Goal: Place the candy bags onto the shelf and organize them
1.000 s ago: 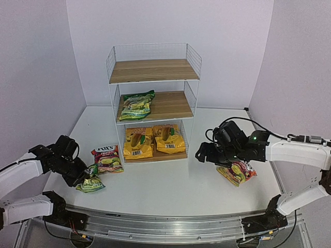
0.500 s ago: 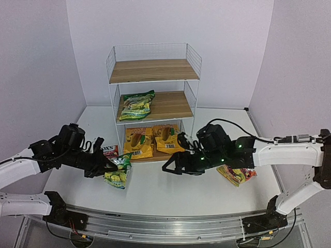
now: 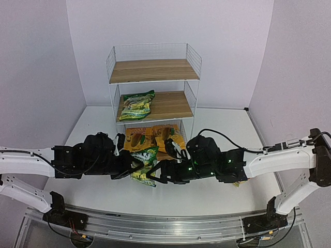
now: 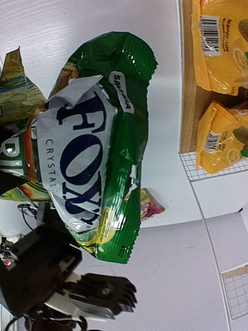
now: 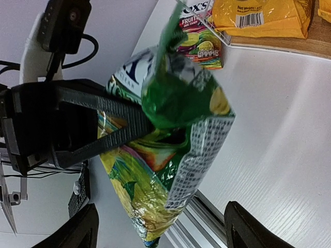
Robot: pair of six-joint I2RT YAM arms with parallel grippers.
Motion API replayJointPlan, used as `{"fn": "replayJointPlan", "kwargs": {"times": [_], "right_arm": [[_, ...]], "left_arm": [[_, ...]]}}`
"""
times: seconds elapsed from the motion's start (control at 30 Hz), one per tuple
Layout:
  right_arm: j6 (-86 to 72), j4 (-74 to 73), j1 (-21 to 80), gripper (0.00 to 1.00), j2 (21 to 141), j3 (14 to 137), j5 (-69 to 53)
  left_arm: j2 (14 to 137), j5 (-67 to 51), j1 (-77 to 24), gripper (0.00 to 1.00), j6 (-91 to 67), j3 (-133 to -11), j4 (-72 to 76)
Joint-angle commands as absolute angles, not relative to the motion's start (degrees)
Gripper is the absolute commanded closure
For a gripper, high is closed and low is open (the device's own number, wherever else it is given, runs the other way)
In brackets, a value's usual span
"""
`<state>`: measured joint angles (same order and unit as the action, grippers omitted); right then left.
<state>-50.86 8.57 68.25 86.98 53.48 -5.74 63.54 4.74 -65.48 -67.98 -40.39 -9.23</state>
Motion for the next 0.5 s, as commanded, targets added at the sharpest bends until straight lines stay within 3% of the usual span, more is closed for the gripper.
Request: {"fn": "replayJointPlan", "kwargs": {"times": [0.0, 0.13, 0.27, 0.47], "right_arm": [[-50.9, 9.9, 70.8, 0.20, 86.6, 53.9, -2.6], [-53.4, 11.1, 71.4, 0.24, 85.1, 50.8, 3.6], [-53.3, 13.8, 71.6, 0.36, 83.8, 48.9, 7.9], [-52.2, 14.9, 72.0, 0.38, 84.9, 50.2, 9.2]], "left_arm": [[67.4, 16.1, -68.9, 1.00, -71.9, -44.0, -0.2], [68.1, 17.1, -69.8, 1.00, -72.8, -43.6, 4.3], [67.8, 17.2, -70.2, 1.00, -75.1, -42.0, 5.8], [67.3, 18.1, -70.6, 1.00, -76.2, -41.3, 7.1]]}}
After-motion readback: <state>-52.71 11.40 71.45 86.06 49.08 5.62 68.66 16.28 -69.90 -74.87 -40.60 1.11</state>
